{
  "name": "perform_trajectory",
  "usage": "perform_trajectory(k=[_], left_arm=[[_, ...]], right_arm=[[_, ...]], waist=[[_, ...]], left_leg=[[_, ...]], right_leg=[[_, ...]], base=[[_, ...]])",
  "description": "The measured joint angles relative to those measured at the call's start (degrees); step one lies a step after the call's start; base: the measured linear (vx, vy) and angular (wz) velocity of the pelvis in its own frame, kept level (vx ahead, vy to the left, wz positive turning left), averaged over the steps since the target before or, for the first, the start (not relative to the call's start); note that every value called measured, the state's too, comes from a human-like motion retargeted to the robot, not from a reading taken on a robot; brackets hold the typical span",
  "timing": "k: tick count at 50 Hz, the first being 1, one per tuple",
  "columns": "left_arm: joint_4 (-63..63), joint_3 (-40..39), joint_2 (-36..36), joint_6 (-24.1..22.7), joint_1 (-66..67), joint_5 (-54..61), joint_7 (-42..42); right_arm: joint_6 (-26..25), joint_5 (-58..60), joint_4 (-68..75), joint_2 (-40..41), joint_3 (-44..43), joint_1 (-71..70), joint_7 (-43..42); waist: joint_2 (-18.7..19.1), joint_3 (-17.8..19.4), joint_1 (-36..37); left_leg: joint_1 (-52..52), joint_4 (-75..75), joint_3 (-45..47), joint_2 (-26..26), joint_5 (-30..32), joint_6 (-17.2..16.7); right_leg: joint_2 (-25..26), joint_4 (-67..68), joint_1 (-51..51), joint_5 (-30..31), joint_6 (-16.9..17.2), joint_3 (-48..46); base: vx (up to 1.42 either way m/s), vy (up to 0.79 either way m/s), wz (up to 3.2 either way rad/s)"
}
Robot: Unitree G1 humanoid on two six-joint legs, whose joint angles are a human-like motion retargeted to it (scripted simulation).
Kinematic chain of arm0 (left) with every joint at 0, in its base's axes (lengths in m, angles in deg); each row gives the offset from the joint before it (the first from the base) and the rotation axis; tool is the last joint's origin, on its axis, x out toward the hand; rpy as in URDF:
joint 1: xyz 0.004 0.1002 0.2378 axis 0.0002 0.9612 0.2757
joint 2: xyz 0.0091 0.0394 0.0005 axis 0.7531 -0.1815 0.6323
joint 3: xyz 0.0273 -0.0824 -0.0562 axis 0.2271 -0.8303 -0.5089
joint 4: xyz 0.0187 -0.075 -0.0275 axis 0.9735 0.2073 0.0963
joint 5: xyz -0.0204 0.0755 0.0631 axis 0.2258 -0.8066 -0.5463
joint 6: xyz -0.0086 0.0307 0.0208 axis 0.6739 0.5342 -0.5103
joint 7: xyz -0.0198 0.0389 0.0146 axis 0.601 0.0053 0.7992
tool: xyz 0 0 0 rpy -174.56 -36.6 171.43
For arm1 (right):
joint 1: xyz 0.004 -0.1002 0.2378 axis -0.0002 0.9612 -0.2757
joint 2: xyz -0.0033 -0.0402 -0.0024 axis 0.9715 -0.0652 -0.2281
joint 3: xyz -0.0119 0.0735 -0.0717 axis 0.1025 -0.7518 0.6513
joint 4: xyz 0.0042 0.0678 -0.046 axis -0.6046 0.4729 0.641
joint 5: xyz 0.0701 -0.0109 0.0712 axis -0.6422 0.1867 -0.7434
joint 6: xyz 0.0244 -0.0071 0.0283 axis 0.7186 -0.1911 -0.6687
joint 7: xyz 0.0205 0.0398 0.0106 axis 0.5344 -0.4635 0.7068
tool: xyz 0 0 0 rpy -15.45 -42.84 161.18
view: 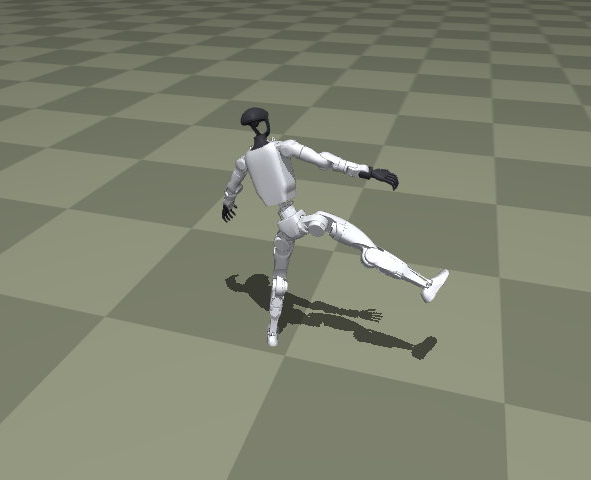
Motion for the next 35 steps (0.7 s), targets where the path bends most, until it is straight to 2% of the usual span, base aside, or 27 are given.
perform_trajectory(k=[5, 8, 11, 14, 18, 22, 27, 31, 35], left_arm=[[-2.1, 2.3, -3.4, 1.2, -1.2, -4.1, 0.2], [-2.1, 4.3, -5.9, 1.5, -1.4, -5.9, 1.0], [-1.7, 6.5, -8.7, 1.7, -1.4, -6.4, 1.9], [-1.2, 8.4, -11.8, 1.8, -1.5, -6.0, 2.6], [-0.9, 9.8, -16.3, 2.1, -2.2, -6.2, 2.7], [-1.7, 11.2, -20.6, 2.5, -2.8, -8.1, 2.5], [-3.3, 12.9, -24.2, 2.7, -2.6, -11.5, 1.4], [-3.6, 12.4, -26.6, 2.8, -2.4, -10.4, 0.2], [-3.5, 13.2, -29.7, 3.6, -1.1, -8.8, -2.5]], right_arm=[[0.0, -2.5, -1.1, 2.9, -0.8, 3.0, 0.5], [0.3, -3.9, -1.9, 4.5, -0.6, 5.0, 1.5], [0.7, -5.1, -2.6, 5.3, -0.5, 7.3, 2.2], [1.1, -5.9, -3.5, 5.4, -1.0, 10.1, 2.0], [1.7, -6.4, -6.2, 5.1, -3.6, 14.2, 0.3], [3.0, -6.9, -9.6, 5.9, -6.3, 17.1, -2.5], [4.4, -7.1, -12.8, 8.4, -5.9, 16.1, -5.9], [4.3, -6.7, -14.6, 11.5, -3.6, 12.8, -7.3], [5.0, -7.2, -16.4, 15.5, 0.1, 10.7, -9.5]], waist=[[-8.7, 0.1, 0.1], [-13.4, -0.6, -0.2], [-16.4, -1.6, -0.2], [-17.6, -2.4, 0.3], [-16.6, -2.0, 2.2], [-14.6, -2.2, 4.4], [-10.8, -2.2, 7.4], [-7.8, -2.0, 8.3], [-5.3, -4.9, 7.0]], left_leg=[[2.5, 0.3, 3.5, -11.0, -3.2, 3.2], [3.7, -1.6, 5.0, -18.7, -4.0, 5.1], [4.7, -4.2, 6.0, -25.4, -3.8, 6.6], [5.6, -6.8, 6.5, -30.9, -3.0, 7.3], [7.3, -9.5, 7.1, -36.4, -2.5, 7.1], [7.7, -11.5, 7.5, -41.8, -1.6, 6.0], [7.5, -11.5, 8.6, -46.5, -1.5, 3.3], [7.5, -9.4, 8.8, -48.3, -2.6, 1.7], [5.9, -7.6, 7.3, -49.0, -3.0, 1.5]], right_leg=[[5.8, -0.3, 3.0, -2.4, 0.0, 2.5], [10.7, -0.7, 4.6, -2.6, -0.3, 7.9], [17.0, -1.4, 6.3, -2.1, -1.6, 14.9], [23.1, -2.1, 8.0, -1.7, -3.3, 19.8], [29.1, -2.3, 10.3, -3.8, -5.5, 19.1], [30.5, -2.2, 11.0, -7.2, -6.6, 15.6], [27.4, -1.4, 11.0, -13.6, -7.3, 10.5], [24.8, -1.0, 11.8, -16.8, -6.5, 9.4], [23.5, -1.0, 11.8, -17.9, -6.0, 8.1]], base=[[0.0, 0.0, 0.0], [0.0, 0.0, 0.0], [0.0, 0.05, 0.12], [0.0, 0.0, 0.0], [0.0, 0.0, 0.0], [0.01, 0.01, 0.0], [0.02, 0.02, -0.12], [0.04, 0.0, -0.05], [0.07, -0.04, 0.38]])
